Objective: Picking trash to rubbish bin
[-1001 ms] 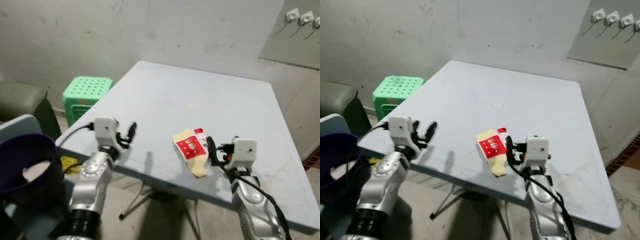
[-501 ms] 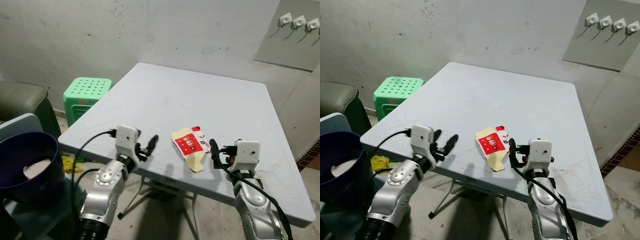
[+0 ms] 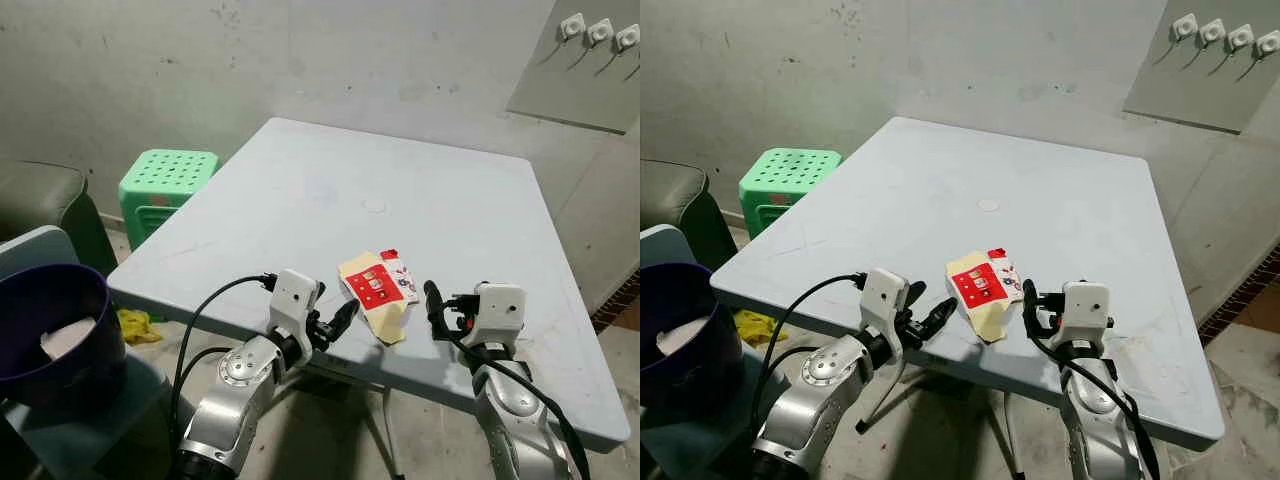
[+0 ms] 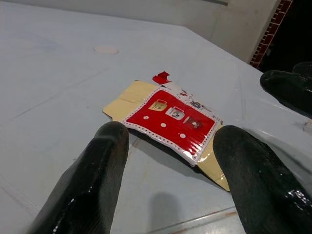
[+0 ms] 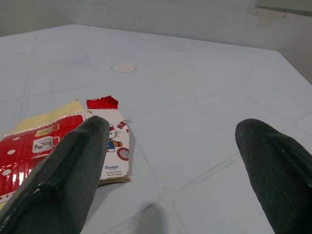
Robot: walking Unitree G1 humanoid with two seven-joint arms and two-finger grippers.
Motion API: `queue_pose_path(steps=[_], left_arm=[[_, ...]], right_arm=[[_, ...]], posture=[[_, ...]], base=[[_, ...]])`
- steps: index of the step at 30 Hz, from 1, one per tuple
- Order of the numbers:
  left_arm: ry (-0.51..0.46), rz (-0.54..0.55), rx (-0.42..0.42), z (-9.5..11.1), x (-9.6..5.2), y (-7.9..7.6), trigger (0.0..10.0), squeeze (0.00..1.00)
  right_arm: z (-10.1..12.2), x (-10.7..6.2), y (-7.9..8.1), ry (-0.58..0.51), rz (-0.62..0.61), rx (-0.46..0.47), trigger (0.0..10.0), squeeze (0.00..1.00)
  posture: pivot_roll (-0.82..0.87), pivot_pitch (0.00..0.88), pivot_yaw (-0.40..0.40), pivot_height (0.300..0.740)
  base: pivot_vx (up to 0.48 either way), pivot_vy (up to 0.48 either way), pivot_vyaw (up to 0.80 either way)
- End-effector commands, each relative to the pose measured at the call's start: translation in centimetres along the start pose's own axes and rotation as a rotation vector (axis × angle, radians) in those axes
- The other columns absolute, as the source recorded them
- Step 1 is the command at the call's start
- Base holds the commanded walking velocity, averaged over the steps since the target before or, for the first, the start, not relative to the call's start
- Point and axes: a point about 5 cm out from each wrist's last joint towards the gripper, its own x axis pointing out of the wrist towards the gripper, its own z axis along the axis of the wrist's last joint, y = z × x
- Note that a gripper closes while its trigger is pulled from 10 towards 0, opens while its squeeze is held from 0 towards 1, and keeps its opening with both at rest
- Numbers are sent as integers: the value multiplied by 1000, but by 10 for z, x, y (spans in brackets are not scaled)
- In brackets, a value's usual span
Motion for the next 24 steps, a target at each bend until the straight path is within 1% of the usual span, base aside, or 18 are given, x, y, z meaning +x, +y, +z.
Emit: queue_pose_path(steps=[1,6,12,15,19,20,21,22,23,24], left_arm=[[-27,-6,21,10,2,0,10000,0],[-21,-17,23,9,3,-1,10000,0],[21,-53,39,6,13,-6,10000,0],[22,-52,47,9,19,-5,10000,0],[40,-51,92,12,26,-1,10000,0],[49,-55,99,15,31,3,10000,0],[51,-58,107,16,32,4,10000,0],[51,-58,107,16,32,4,10000,0],[52,-59,118,18,33,7,10000,0],[51,-60,124,21,34,9,10000,0]], right_arm=[[7,0,-1,-29,3,6,10000,0],[6,0,0,-16,8,8,10000,0],[10,-2,5,-42,26,18,10000,0],[10,-4,6,-40,27,36,10000,0],[8,-7,6,-27,11,49,10000,0],[7,-16,11,-23,56,90,10000,0],[6,-18,11,-15,58,85,10000,608],[6,-18,11,-15,58,85,10000,608],[3,-21,13,9,66,98,10000,1000],[1,-25,16,25,91,119,10000,1000]], posture=[[-62,0,-46,740],[-63,0,-46,740],[-70,0,-41,740],[-75,0,-38,740],[-90,0,-28,740],[-102,0,-20,740],[-102,0,-20,740],[-102,0,-20,740],[-110,0,-17,740],[-114,0,-15,740]], base=[[0,0,0],[0,0,0],[0,0,0],[0,0,0],[0,0,0],[0,0,0],[0,0,0],[0,0,0],[0,0,0],[0,0,0]])
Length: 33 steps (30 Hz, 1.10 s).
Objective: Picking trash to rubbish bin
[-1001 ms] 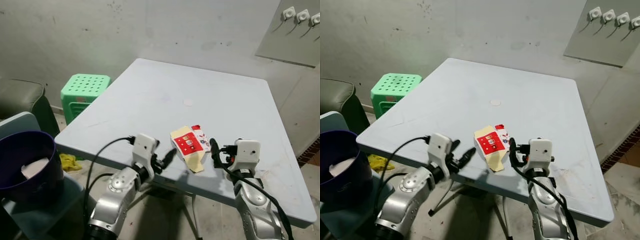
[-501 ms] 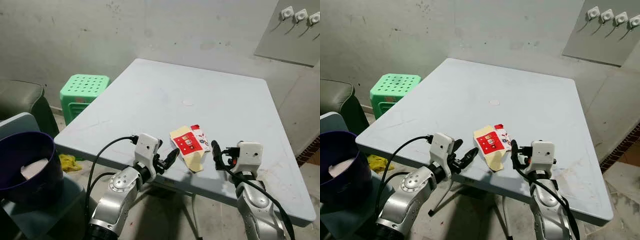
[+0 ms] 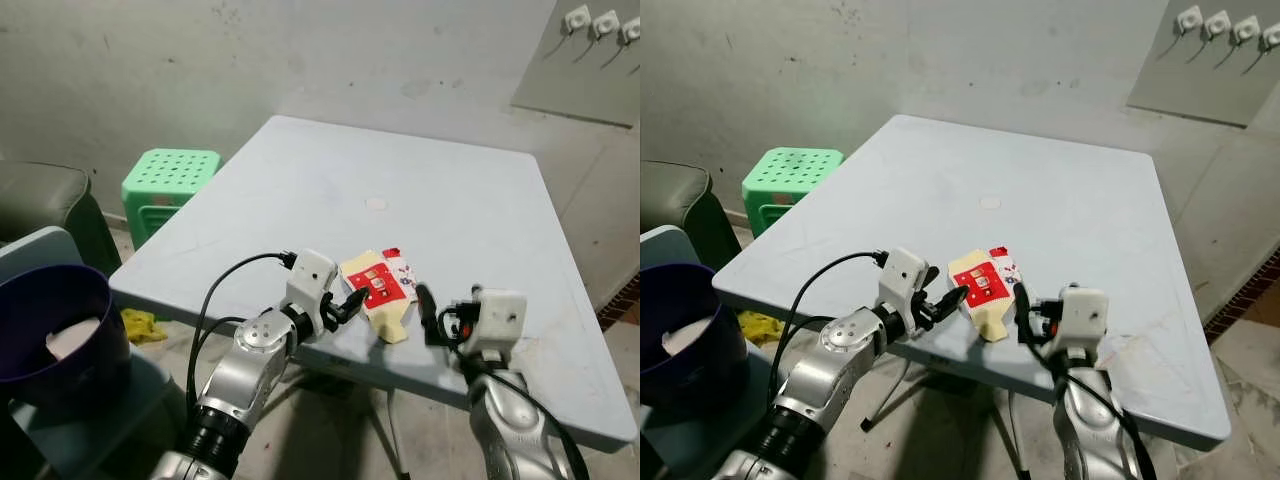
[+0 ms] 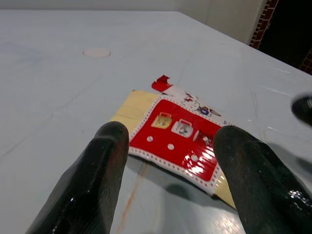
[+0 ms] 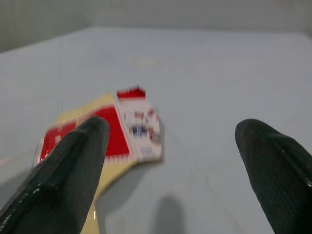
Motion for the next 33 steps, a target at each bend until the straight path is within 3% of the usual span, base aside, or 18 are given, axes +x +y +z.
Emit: queue_pose_path(steps=[1,3,14,15,22,33], left_arm=[[-1,-15,26,5,4,4,10000,0],[-3,-14,39,9,7,9,10000,0],[18,-35,95,18,22,22,10000,0],[22,-37,96,18,24,22,10000,0],[47,-77,120,22,37,17,10000,0],[76,-98,147,20,44,11,10000,0]], right_arm=[[2,-5,6,2,46,11,10000,1000],[-4,-13,10,34,104,-26,10000,1000],[6,-43,23,11,264,-5,10000,1000],[8,-45,24,6,274,0,10000,0],[17,-58,29,-5,293,28,10000,0],[32,-70,34,-34,276,64,10000,0]], posture=[[-114,0,-15,740],[-121,0,-12,740],[-190,10,0,740],[-194,14,2,740],[-250,49,24,740],[-311,85,55,740]], base=[[0,0,0],[0,0,0],[0,0,0],[0,0,0],[0,0,0],[0,0,0]])
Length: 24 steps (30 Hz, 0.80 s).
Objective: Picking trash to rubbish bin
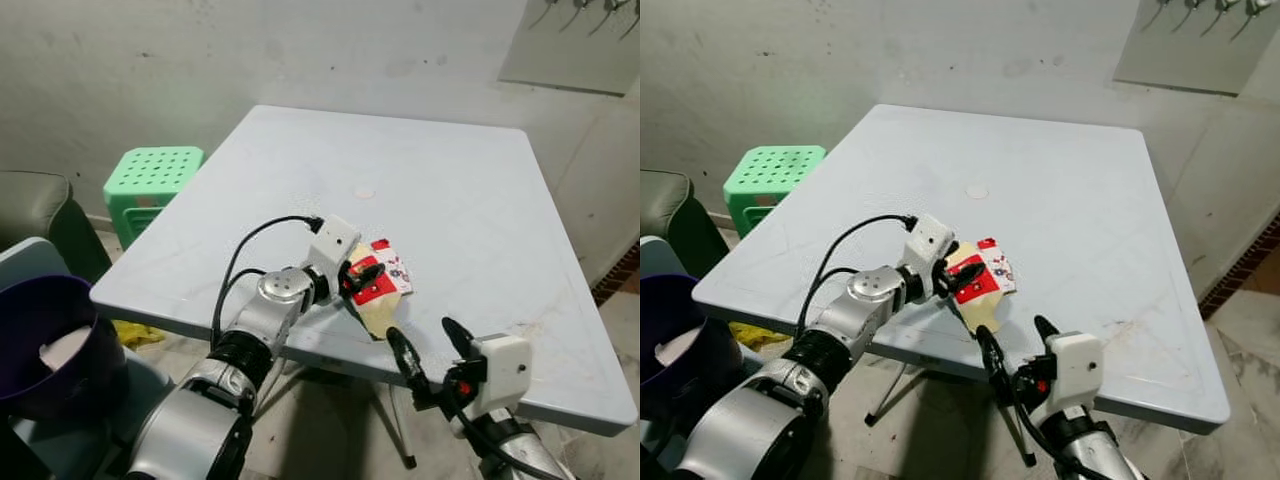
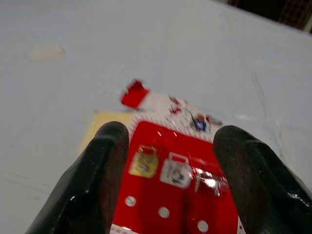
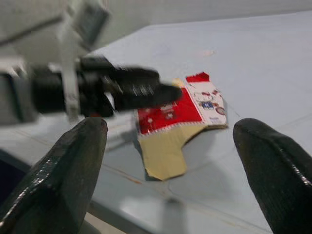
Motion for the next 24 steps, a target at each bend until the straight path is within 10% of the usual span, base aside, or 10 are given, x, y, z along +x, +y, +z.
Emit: queue_pose_path(steps=[1,13,24], left_arm=[[-3,-2,34,6,2,1,10000,0],[132,-69,52,-18,4,-13,10000,0],[129,-25,41,-23,-9,6,10000,0]], right_arm=[[4,-1,3,-8,2,9,10000,0],[23,-9,6,-36,-51,50,10000,0],[29,4,2,-41,-3,51,10000,0]], posture=[[-311,85,55,740],[-350,122,83,740],[-273,94,66,740]], base=[[0,0,0],[0,0,0],[0,0,0]])
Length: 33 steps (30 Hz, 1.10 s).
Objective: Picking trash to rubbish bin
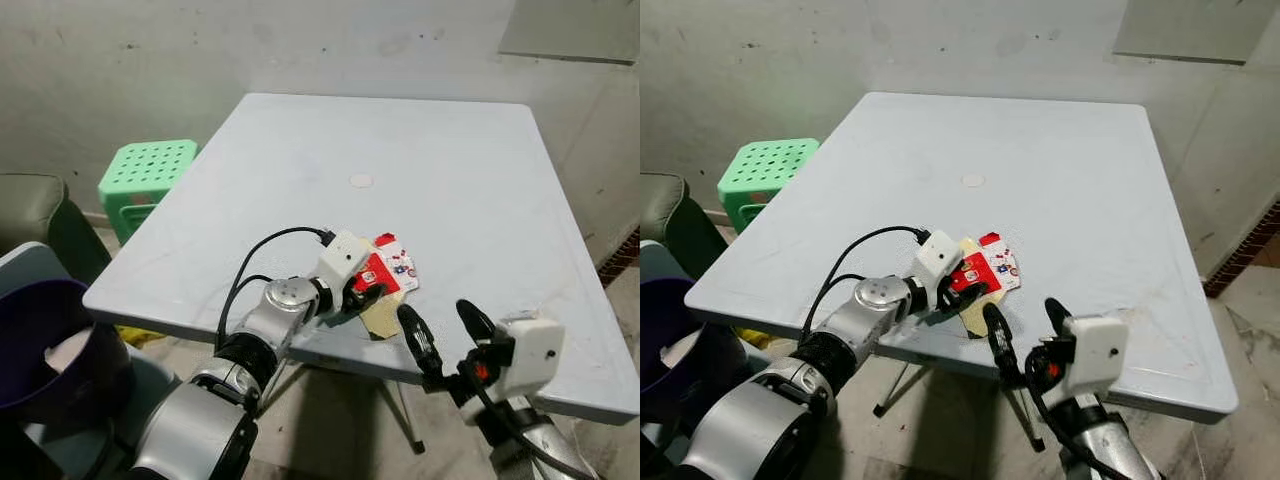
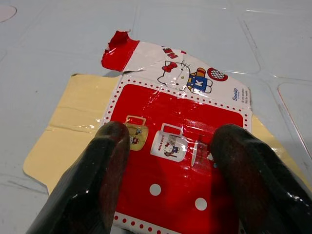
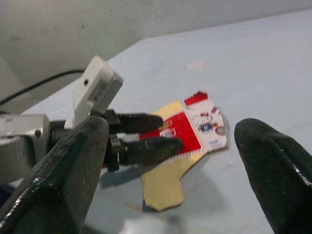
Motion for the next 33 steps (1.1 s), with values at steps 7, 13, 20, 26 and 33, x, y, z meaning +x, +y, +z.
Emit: queue_pose_path(steps=[7,13,20,26,33], left_arm=[[54,66,-31,-18,-16,16,10000,0],[45,124,-36,-28,-35,29,10000,0],[35,171,-49,-32,-59,32,10000,0],[29,212,-42,-30,-75,31,10000,0],[29,260,-47,-24,-96,31,10000,0]], right_arm=[[0,10,-5,18,46,-4,10000,0],[2,13,-10,20,63,-14,10000,0],[2,21,-12,20,102,-20,10000,0],[3,28,-14,22,141,-28,10000,0],[4,36,-15,14,168,-33,10000,0]], posture=[[-240,76,48,740],[-209,60,32,740],[-175,42,13,740],[-139,28,-5,740],[-114,5,-18,740]], base=[[0,0,0],[0,0,0],[0,0,0],[0,0,0],[0,0,0]])
